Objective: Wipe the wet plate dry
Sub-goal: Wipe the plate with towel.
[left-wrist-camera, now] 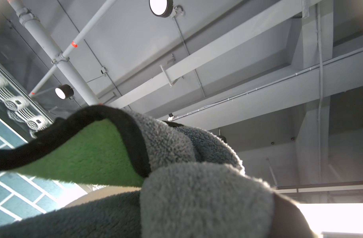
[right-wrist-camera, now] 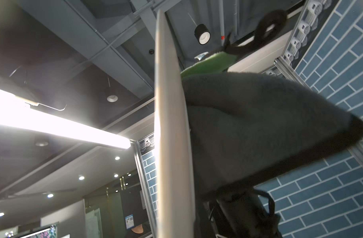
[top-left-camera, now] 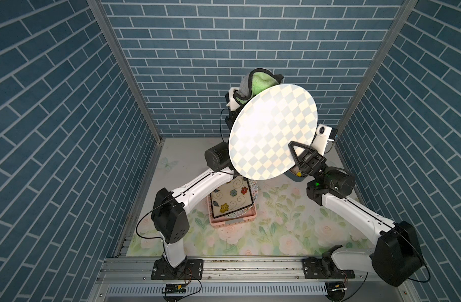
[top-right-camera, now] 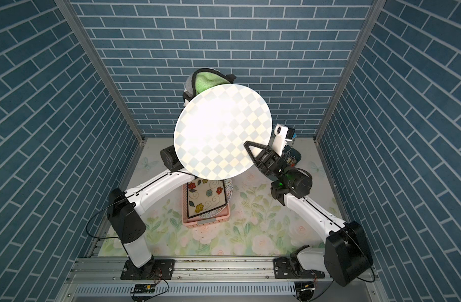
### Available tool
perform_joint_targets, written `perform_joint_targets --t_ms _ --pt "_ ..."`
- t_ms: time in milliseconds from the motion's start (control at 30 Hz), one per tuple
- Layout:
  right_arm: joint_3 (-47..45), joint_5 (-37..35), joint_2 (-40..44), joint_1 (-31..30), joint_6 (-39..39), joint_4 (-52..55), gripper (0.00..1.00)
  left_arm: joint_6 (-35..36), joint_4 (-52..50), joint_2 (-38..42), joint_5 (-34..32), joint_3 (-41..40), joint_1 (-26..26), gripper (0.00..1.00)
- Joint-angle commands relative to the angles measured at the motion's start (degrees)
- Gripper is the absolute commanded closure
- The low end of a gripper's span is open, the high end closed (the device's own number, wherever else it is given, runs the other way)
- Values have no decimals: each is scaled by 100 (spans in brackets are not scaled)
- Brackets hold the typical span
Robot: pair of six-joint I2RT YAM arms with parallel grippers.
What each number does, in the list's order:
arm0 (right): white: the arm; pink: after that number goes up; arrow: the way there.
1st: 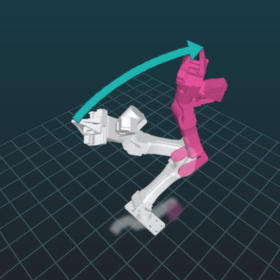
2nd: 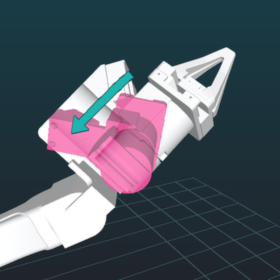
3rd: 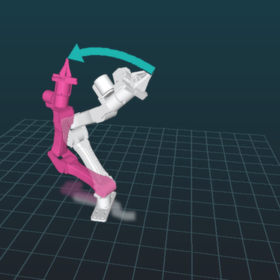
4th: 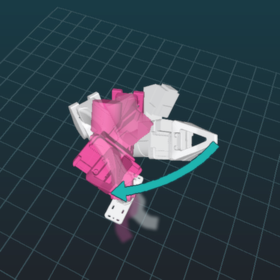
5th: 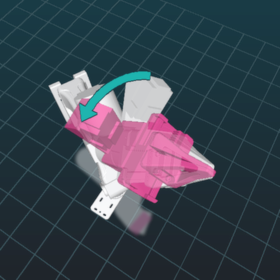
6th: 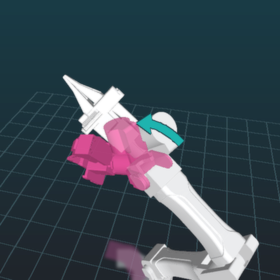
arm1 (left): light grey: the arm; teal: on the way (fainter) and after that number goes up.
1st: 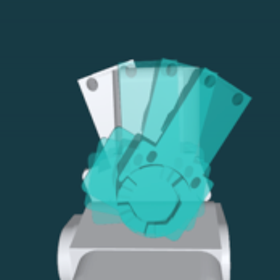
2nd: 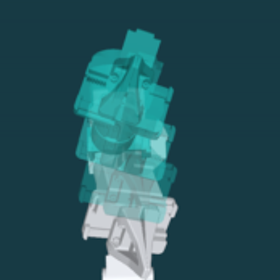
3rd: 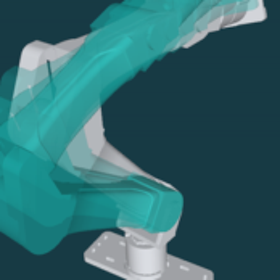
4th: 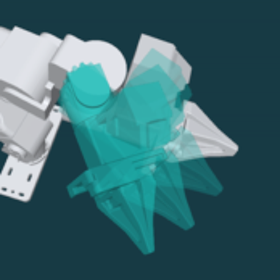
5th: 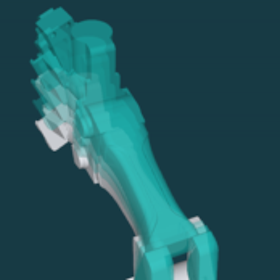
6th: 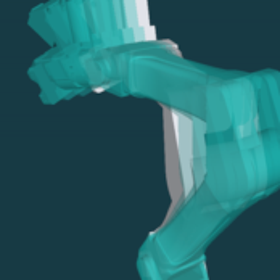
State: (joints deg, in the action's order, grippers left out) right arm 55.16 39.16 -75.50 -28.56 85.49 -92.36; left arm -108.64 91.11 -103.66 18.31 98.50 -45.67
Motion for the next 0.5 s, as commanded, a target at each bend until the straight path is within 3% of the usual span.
perform_joint_targets --t_ms 0,133,333,400,467 --pt "494 -360 -166 594 23 747 100 -80 1195 -87 727 63 -159 100" --pt "-72 -437 162 1202 185 769 100 88 1139 439 969 -198 253 100" --pt "-1435 -629 693 967 187 700 100 856 435 1359 1358 -1033 753 100" --pt "-1712 -817 886 1013 75 1055 100 1742 -733 1856 1838 -1440 941 100" --pt "-1761 -988 1036 1029 -210 1774 100 3880 -3310 2534 2086 -1723 1038 100"
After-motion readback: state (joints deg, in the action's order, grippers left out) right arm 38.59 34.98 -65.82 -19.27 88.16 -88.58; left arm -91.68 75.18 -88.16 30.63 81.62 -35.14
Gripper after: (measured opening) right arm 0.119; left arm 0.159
